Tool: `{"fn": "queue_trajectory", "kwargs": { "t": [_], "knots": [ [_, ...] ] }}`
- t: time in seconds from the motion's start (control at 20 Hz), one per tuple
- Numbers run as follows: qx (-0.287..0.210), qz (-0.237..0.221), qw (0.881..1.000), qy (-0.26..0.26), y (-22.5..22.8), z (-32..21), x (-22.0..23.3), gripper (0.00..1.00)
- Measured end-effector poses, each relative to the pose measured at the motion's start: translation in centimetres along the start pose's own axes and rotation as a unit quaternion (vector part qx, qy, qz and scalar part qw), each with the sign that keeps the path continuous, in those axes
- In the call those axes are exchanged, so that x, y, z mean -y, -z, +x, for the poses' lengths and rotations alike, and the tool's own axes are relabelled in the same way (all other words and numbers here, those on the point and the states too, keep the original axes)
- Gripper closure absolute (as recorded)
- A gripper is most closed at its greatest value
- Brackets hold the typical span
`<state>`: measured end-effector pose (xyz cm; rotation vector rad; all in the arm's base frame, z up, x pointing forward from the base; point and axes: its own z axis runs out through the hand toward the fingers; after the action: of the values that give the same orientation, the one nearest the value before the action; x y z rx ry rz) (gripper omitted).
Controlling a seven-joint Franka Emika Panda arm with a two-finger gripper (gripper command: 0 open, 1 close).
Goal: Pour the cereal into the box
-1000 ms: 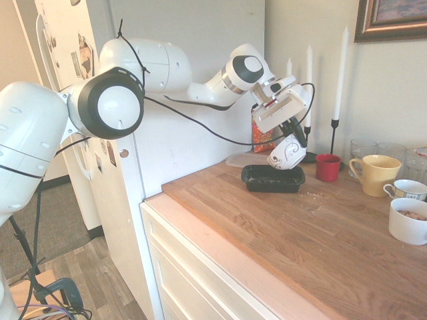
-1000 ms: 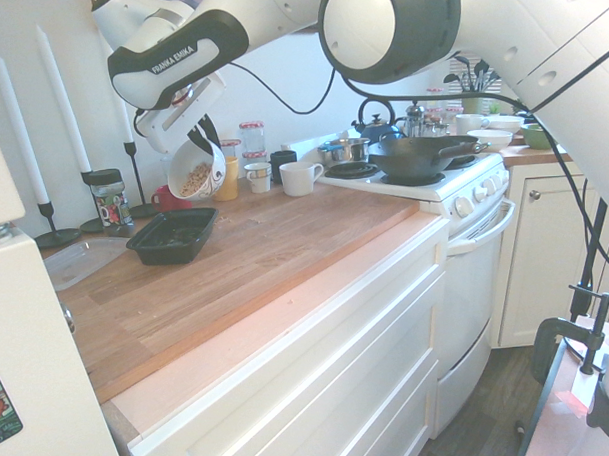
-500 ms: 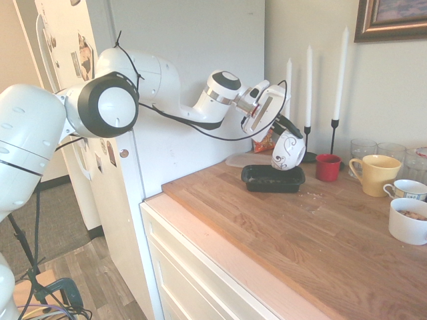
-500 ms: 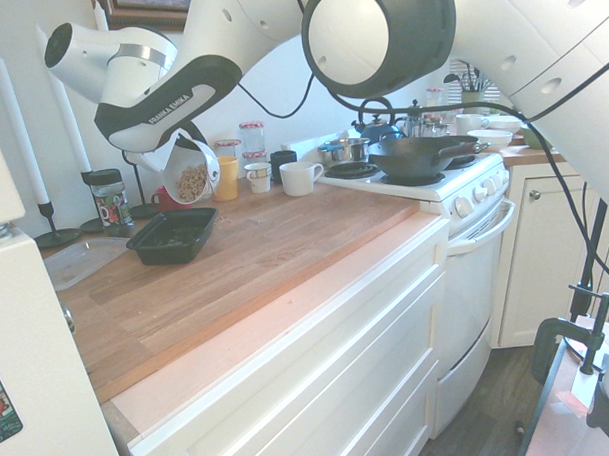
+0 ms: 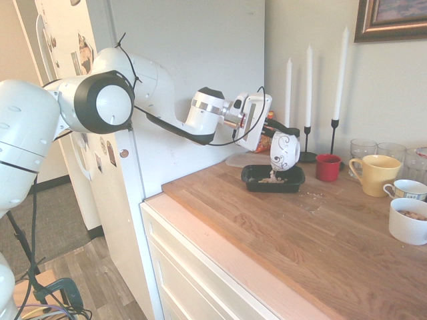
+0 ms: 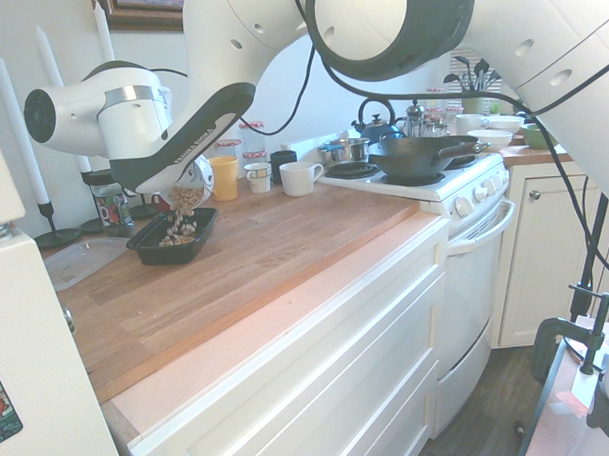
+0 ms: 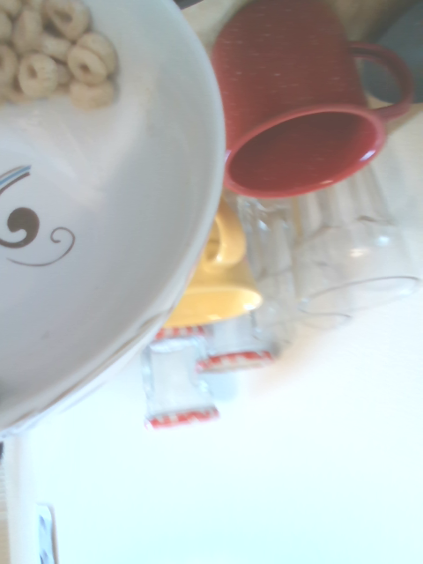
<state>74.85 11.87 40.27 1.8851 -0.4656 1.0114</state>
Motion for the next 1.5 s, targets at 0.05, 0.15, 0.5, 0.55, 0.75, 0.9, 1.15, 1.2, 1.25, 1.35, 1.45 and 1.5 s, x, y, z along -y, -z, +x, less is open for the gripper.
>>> {"fn": "queue_trajectory", "kwargs": {
  "t": [0.05,0.15,0.5,0.55,0.75,0.9,1.15,1.2,1.25,1.35,1.45,1.5],
  "knots": [
    [-0.011,-0.003,1.0,0.001,0.2,-0.1,0.1,1.0],
    [-0.032,-0.007,0.999,0.004,0.5,-0.4,0.2,1.0],
    [-0.081,-0.009,0.997,-0.003,0.6,-1.5,0.6,1.0],
    [-0.087,-0.009,0.996,-0.002,0.5,-1.7,0.5,1.0],
    [-0.108,-0.008,0.994,0.001,0.5,-2.4,0.5,1.0],
    [-0.134,-0.001,0.991,-0.006,1.5,-2.5,0.9,1.0],
    [-0.156,0.0,0.988,-0.003,3.9,-2.6,1.6,1.0],
    [-0.16,0.0,0.987,-0.002,4.3,-2.7,1.8,1.0],
    [-0.16,-0.001,0.987,-0.002,4.7,-2.8,1.9,1.0],
    [-0.158,-0.002,0.987,-0.003,5.2,-3.0,2.1,1.0],
    [-0.152,-0.004,0.988,-0.005,5.1,-3.0,2.0,1.0],
    [-0.147,-0.005,0.989,-0.006,4.8,-3.1,1.9,1.0]
  ]
}}
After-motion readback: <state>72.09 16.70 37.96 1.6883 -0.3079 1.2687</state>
